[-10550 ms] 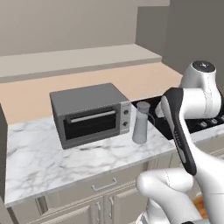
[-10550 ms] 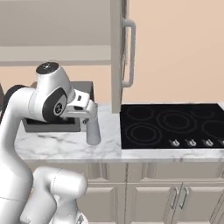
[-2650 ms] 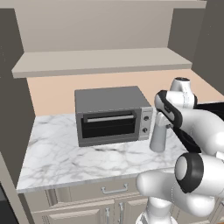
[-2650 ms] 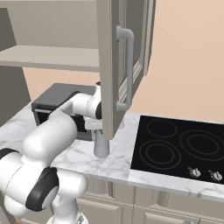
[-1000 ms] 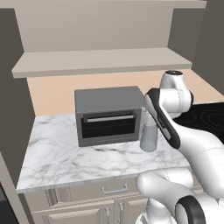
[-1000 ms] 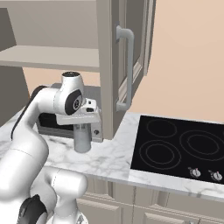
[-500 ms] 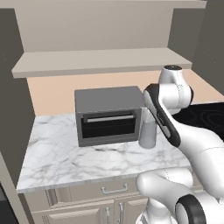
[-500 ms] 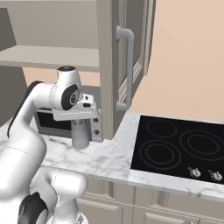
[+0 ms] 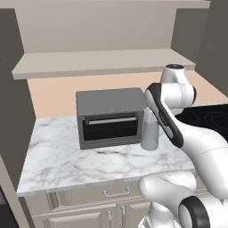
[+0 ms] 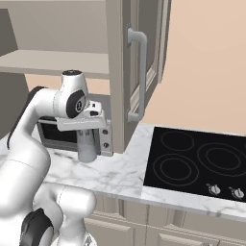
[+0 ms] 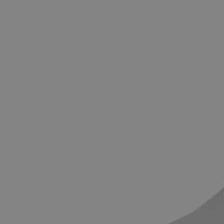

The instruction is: There is a tray on the dining counter. Grab the cup, mug, and pitcher and place them on the tray. The pitcher may be placed next to the tray if it cannot fit the tray.

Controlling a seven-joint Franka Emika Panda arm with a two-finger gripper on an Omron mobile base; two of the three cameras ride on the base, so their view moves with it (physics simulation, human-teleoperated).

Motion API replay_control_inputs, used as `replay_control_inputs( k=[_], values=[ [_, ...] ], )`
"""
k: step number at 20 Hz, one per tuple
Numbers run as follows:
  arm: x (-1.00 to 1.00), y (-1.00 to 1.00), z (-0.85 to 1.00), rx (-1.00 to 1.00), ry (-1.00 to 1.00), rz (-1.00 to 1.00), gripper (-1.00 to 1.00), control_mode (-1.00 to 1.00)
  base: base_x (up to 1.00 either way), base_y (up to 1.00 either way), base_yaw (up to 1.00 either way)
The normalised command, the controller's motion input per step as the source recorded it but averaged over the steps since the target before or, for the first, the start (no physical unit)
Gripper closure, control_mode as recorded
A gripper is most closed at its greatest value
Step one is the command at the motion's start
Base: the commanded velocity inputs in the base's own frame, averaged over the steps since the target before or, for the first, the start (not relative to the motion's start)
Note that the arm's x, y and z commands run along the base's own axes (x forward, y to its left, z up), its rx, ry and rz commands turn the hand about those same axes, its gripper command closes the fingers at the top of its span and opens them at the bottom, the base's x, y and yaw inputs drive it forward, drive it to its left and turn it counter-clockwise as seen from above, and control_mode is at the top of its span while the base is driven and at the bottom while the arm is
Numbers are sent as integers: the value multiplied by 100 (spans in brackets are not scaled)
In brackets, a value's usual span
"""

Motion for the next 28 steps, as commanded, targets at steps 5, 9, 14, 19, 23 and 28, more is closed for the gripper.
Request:
replay_control_inputs(
  k=[5,9,14,19,23,28],
  values=[
    [0,0,0,0,0,0,100,100,0,0,0],
    [0,0,0,0,0,0,100,100,-13,0,0],
    [0,0,0,0,0,0,100,100,-73,0,22],
    [0,0,0,0,0,0,100,100,-66,2,57],
    [0,0,0,0,0,0,100,100,-44,28,85],
    [0,0,0,0,0,0,100,100,-14,43,93]
  ],
)
